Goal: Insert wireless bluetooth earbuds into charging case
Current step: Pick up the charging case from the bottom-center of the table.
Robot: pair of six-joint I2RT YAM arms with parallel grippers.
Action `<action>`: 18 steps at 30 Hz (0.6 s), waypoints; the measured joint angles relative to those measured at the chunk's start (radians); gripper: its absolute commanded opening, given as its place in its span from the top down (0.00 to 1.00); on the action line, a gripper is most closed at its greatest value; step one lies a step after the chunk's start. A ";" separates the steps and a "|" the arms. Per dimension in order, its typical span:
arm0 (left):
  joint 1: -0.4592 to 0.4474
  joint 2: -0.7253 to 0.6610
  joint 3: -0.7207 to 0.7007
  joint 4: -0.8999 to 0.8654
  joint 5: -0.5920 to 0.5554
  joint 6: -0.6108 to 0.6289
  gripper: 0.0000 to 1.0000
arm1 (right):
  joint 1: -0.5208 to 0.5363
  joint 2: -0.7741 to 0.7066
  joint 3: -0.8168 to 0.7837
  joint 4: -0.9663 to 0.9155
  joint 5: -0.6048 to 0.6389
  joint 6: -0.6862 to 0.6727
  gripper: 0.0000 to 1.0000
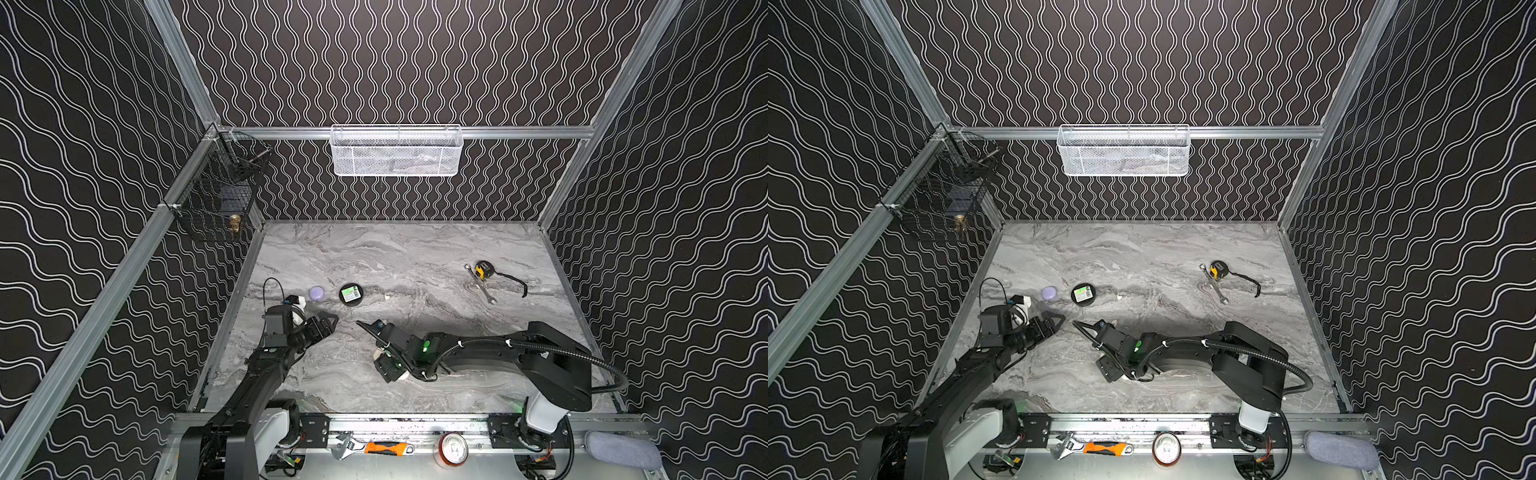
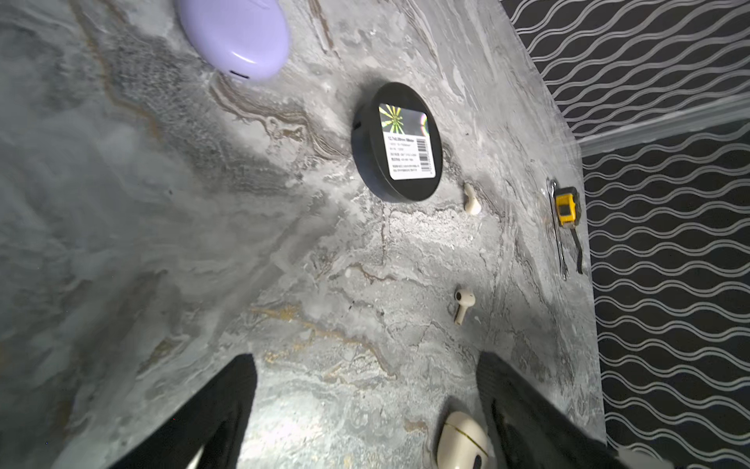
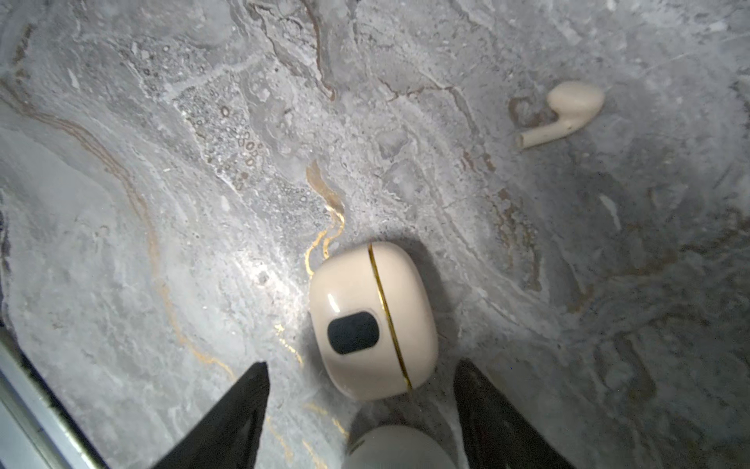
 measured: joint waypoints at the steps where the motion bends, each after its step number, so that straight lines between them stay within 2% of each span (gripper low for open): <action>1: 0.000 -0.004 -0.004 0.001 0.006 0.001 0.12 | 0.000 0.006 0.001 0.000 0.003 -0.002 0.27; 6: 0.000 -0.006 -0.014 0.007 0.030 0.004 0.13 | 0.002 0.060 0.027 -0.014 0.036 -0.011 0.30; 14: 0.000 -0.014 -0.012 0.000 0.029 0.011 0.13 | 0.018 0.077 0.030 0.002 0.094 -0.015 0.49; 18: 0.000 -0.036 -0.012 -0.003 0.028 0.015 0.14 | 0.022 0.070 0.024 0.003 0.094 -0.015 0.53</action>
